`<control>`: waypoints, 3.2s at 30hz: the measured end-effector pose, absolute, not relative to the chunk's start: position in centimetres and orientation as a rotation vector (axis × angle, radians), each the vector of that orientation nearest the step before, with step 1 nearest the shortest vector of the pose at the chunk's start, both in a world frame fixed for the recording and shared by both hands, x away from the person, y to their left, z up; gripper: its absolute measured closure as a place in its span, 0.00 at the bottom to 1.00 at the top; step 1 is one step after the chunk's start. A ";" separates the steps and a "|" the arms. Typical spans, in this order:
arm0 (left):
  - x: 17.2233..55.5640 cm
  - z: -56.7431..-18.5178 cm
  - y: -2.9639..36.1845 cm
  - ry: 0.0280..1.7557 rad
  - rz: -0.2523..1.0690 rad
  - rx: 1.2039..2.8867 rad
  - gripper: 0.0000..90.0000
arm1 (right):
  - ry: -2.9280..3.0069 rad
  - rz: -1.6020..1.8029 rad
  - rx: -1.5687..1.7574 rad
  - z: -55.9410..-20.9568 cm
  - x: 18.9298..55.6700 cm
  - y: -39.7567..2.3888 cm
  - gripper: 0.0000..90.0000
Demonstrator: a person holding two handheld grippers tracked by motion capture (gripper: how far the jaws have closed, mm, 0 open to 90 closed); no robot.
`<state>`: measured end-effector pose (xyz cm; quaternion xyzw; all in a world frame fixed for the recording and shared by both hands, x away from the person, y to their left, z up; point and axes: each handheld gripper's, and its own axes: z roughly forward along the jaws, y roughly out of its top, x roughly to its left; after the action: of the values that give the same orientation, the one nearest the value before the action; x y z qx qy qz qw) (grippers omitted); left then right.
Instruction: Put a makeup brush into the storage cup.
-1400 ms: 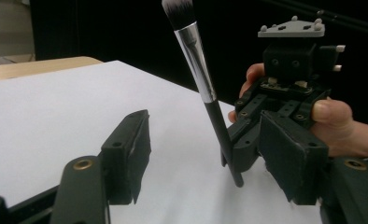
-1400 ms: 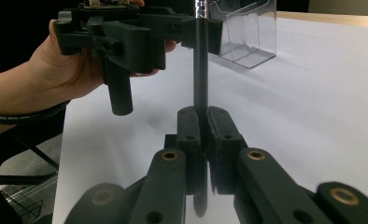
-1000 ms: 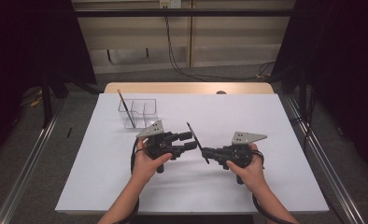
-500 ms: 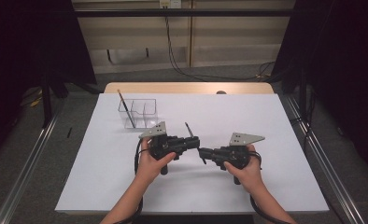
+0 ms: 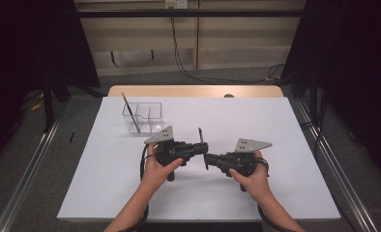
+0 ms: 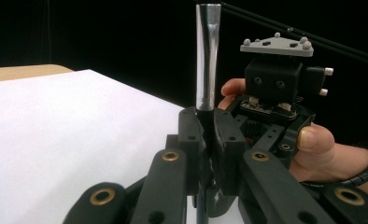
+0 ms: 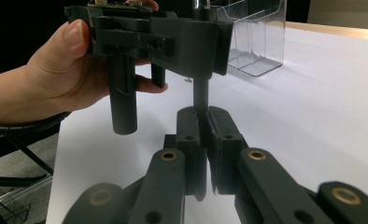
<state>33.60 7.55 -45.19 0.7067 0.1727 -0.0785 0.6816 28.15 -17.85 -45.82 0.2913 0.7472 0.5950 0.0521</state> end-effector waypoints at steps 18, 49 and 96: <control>33.7 -44.8 8.8 0.414 -0.146 1.585 0.93 | 2.247 1.760 0.802 -45.5 27.7 -19.7 0.50; 33.8 -44.2 9.7 0.417 -0.098 1.596 0.93 | 2.178 1.701 0.801 -45.1 27.6 -22.7 0.06; 34.5 -43.5 12.7 0.458 -0.016 1.600 0.93 | 2.120 1.575 0.902 -45.8 25.6 -29.8 0.03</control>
<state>34.46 12.66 -43.55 0.7108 0.2034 -0.0069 0.6734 25.64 -29.77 -45.79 0.3183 0.7479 0.5558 0.1743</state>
